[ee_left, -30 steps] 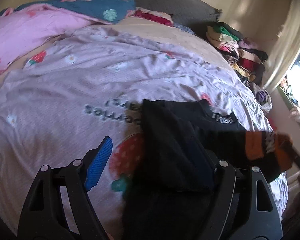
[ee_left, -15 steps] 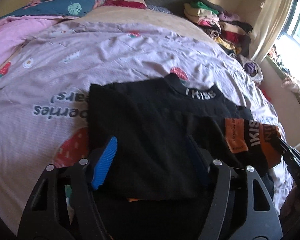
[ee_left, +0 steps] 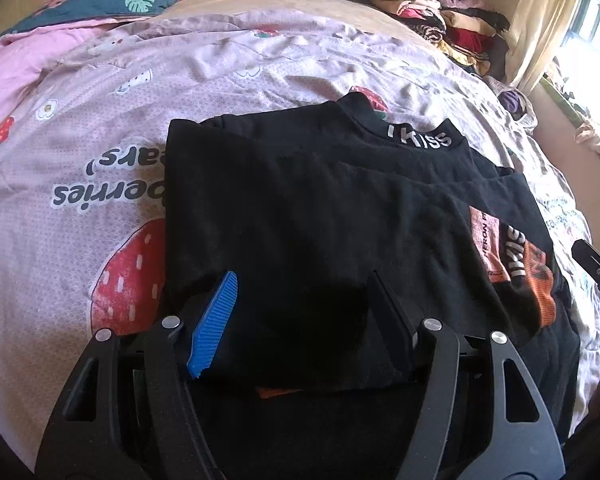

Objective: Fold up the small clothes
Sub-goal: 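Grasp the orange cuff with the right gripper, reposition it on the shirt, release, then lower both grippers onto the side edges of the shirt body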

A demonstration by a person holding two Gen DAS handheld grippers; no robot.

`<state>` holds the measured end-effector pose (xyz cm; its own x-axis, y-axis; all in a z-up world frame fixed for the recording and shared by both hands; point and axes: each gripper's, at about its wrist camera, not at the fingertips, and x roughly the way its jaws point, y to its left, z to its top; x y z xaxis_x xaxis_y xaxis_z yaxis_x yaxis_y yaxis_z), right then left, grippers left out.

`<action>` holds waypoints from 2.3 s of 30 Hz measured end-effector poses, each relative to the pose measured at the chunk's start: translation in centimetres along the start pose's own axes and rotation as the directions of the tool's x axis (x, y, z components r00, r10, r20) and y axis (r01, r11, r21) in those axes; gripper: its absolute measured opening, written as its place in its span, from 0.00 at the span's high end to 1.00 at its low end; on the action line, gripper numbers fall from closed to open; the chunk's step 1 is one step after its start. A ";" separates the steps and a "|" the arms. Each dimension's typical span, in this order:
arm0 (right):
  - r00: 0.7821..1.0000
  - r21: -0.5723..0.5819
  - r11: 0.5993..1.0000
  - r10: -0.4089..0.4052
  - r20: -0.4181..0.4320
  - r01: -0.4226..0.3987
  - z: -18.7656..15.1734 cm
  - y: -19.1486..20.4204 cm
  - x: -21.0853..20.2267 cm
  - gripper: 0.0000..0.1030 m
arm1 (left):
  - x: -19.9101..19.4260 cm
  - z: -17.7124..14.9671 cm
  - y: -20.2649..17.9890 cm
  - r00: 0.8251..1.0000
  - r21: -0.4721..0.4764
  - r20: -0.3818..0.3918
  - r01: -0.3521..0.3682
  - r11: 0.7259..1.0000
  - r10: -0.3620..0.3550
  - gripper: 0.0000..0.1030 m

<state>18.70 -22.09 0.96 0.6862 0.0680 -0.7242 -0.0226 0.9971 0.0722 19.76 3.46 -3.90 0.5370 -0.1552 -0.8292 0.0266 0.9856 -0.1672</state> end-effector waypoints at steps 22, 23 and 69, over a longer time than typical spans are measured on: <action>0.978 -0.108 0.985 0.111 -0.176 -0.131 -3.1 6.2 4.1 0.56 | -0.3 -1.1 0.3 1.000 0.001 0.007 0.018 1.000 -0.018 0.42; 0.978 -0.100 0.985 0.119 -0.169 -0.137 -3.2 6.1 3.8 0.55 | -0.4 -1.2 0.3 1.000 0.001 0.007 0.019 1.000 -0.019 0.42; 0.994 0.018 0.995 0.101 0.034 -0.102 -3.0 2.6 -5.4 0.04 | -6.3 -2.3 -0.8 0.995 -0.022 0.069 0.076 0.997 -0.075 0.09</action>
<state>12.75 -19.77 3.01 0.7044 0.1674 -0.6898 -0.0791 0.9843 0.1581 14.39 3.47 0.26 0.5900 -0.2233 -0.7759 0.0490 0.9691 -0.2417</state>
